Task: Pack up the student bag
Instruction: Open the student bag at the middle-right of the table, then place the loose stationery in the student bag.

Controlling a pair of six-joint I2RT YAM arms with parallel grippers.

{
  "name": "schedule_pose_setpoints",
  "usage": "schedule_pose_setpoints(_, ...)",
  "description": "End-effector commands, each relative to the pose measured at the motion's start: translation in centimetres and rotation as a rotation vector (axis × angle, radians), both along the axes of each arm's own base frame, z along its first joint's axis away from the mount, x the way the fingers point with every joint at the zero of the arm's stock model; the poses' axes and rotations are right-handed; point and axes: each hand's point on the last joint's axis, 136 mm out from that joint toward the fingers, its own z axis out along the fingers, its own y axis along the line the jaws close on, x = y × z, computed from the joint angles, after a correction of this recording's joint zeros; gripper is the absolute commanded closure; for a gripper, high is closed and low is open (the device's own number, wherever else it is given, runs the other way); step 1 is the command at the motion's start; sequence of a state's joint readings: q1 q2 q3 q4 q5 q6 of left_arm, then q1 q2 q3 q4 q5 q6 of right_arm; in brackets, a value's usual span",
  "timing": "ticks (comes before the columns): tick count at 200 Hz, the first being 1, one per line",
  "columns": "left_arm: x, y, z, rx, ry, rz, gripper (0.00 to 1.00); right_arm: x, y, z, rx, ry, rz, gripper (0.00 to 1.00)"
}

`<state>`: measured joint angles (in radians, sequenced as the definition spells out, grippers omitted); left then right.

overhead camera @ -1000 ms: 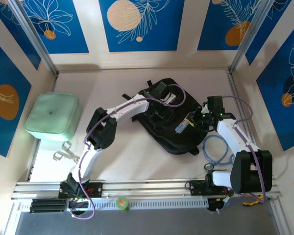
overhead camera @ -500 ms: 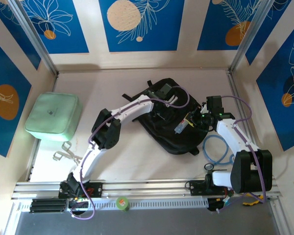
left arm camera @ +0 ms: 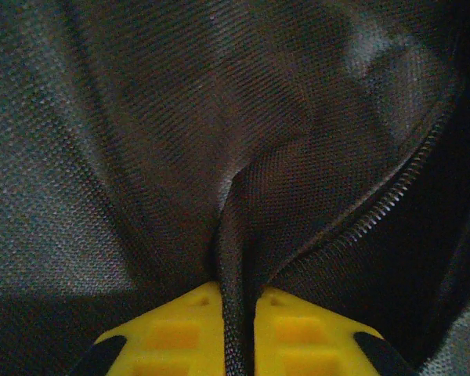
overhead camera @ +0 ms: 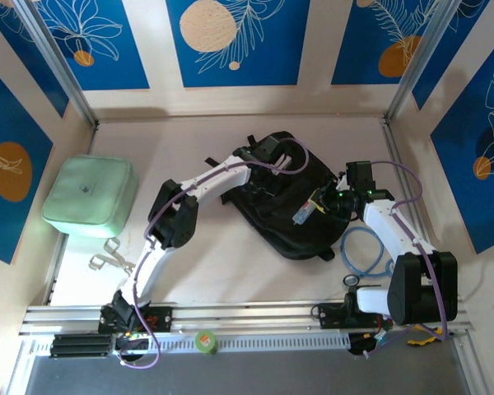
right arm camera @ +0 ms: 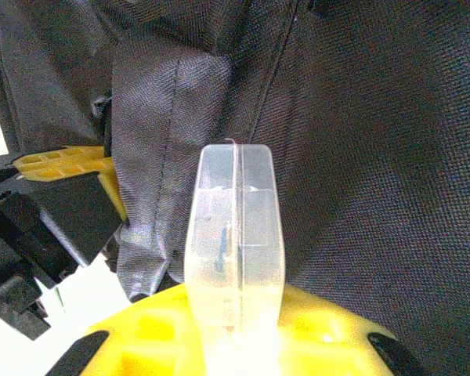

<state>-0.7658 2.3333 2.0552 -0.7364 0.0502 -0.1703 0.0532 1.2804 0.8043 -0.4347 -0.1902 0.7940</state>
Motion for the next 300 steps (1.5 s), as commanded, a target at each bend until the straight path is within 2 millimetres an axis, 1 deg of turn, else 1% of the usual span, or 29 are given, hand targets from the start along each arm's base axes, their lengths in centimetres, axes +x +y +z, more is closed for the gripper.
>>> schedule_pose_setpoints(1,-2.0,1.1,-2.5,-0.019,0.157,0.02,0.9,-0.2,0.5,-0.1,0.02,0.011,0.013,0.89)
schedule_pose_setpoints(24,-2.0,0.5,-0.6,-0.09,0.156,0.005,0.91,-0.1,0.5,0.0,0.021,0.007,0.015,0.89)
schedule_pose_setpoints(39,-2.0,0.2,0.8,-0.138,0.152,0.0,0.95,-0.1,0.6,0.1,0.026,0.001,0.019,0.89)
schedule_pose_setpoints(55,-2.0,0.0,2.3,-0.188,0.145,-0.006,0.99,0.2,1.0,0.7,0.046,-0.029,0.036,0.89)
schedule_pose_setpoints(69,-2.2,-0.3,3.7,-0.231,0.134,-0.013,1.0,0.5,1.6,1.8,0.076,-0.08,0.066,0.89)
schedule_pose_setpoints(84,-2.4,-0.5,5.3,-0.278,0.117,-0.013,1.0,0.9,2.5,3.6,0.115,-0.162,0.115,0.89)
schedule_pose_setpoints(102,-2.7,-0.3,6.9,-0.322,0.093,-0.004,1.0,1.3,3.1,5.4,0.133,-0.243,0.144,0.89)
schedule_pose_setpoints(131,-3.2,-0.2,8.5,-0.39,0.08,0.021,1.0,2.8,2.8,7.8,0.13,-0.338,0.117,0.88)
schedule_pose_setpoints(152,-3.6,-0.3,9.4,-0.435,0.084,0.039,1.0,4.3,2.7,8.4,0.148,-0.377,0.077,0.88)
schedule_pose_setpoints(161,-3.6,-0.3,9.9,-0.457,0.084,0.05,1.0,4.9,3.0,8.4,0.155,-0.382,0.064,0.88)
schedule_pose_setpoints(178,-3.6,-0.5,10.3,-0.491,0.095,0.077,1.0,6.1,3.4,7.6,0.149,-0.379,0.029,0.89)
schedule_pose_setpoints(193,-3.6,-0.8,10.4,-0.519,0.11,0.089,1.0,7.3,3.3,7.3,0.127,-0.393,-0.019,0.89)
schedule_pose_setpoints(210,-3.6,-0.9,10.2,-0.534,0.123,0.107,1.0,8.0,3.1,6.0,0.083,-0.383,-0.087,0.89)
schedule_pose_setpoints(226,-3.4,-0.9,10.0,-0.536,0.128,0.12,1.0,7.9,2.8,4.2,0.052,-0.35,-0.151,0.89)
schedule_pose_setpoints(244,-3.3,-0.9,9.5,-0.536,0.134,0.135,1.0,7.1,2.4,2.2,0.011,-0.317,-0.213,0.89)
schedule_pose_setpoints(264,-3.4,-1.1,9.1,-0.541,0.152,0.134,1.0,6.3,1.8,0.7,-0.025,-0.3,-0.28,0.89)
schedule_pose_setpoints(277,-3.3,-1.1,8.8,-0.537,0.157,0.134,1.0,6.3,2.5,0.5,-0.001,-0.309,-0.267,0.89)
schedule_pose_setpoints(300,-3.2,-1.1,8.8,-0.543,0.165,0.135,1.0,6.5,5.0,0.5,0.071,-0.321,-0.207,0.89)
